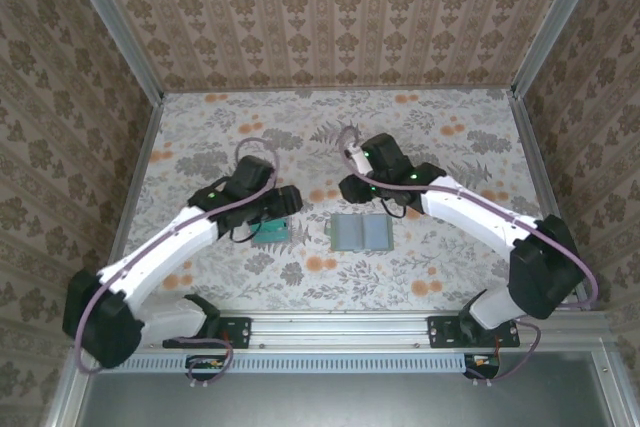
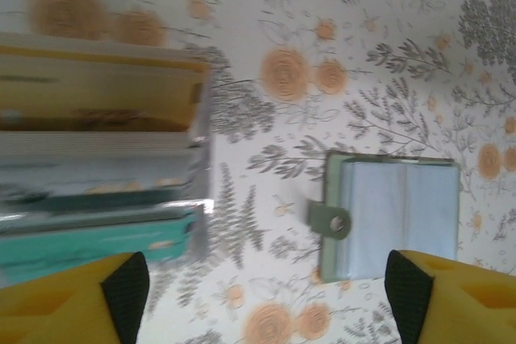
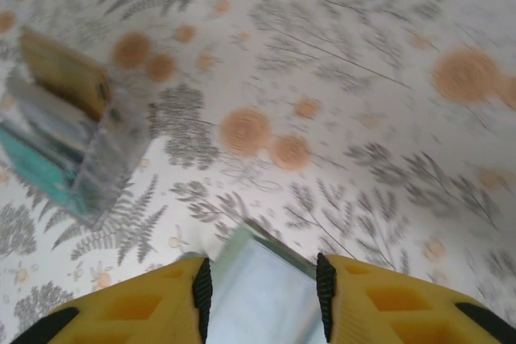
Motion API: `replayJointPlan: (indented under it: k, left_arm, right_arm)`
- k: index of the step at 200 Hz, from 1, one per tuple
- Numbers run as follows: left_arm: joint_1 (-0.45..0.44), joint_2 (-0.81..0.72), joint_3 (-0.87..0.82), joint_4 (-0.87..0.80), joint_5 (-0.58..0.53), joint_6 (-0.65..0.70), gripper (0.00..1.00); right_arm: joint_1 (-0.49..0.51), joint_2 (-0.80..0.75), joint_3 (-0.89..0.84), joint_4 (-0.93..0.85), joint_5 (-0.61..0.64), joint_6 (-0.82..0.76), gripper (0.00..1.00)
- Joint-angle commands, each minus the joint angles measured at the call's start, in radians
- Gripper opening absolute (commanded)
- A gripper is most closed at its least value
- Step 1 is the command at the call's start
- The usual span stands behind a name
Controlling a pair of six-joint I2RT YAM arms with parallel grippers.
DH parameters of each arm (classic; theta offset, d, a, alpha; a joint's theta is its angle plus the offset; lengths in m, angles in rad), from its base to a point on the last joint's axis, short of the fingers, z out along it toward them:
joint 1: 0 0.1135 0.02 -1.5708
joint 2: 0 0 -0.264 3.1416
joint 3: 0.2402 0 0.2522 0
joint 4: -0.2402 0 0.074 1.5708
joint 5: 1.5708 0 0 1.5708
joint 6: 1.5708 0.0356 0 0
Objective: Take the credit cards out of the card holder
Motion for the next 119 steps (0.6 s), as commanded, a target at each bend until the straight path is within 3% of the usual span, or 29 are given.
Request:
replayJointPlan:
  k: [1, 58, 119]
  left_arm:
    - [-0.05, 0.118, 0.085, 0.105, 0.042, -0.016, 0.74]
    - [-0.153, 0.39, 0.224, 0.157, 0.125, -0.01, 0.48]
    - [-0.197, 0.543, 0.27, 0.145, 0.169, 0.003, 0.43]
  right_arm:
    - [-0.039, -0.097, -0.093, -0.006, 0.034, 0.14, 0.39]
    - [-0.152, -0.198, -0.324, 0.052, -0.075, 0.266, 0.35]
    - [-0.155, -0.101, -0.412, 0.087, -0.102, 0.337, 0.34]
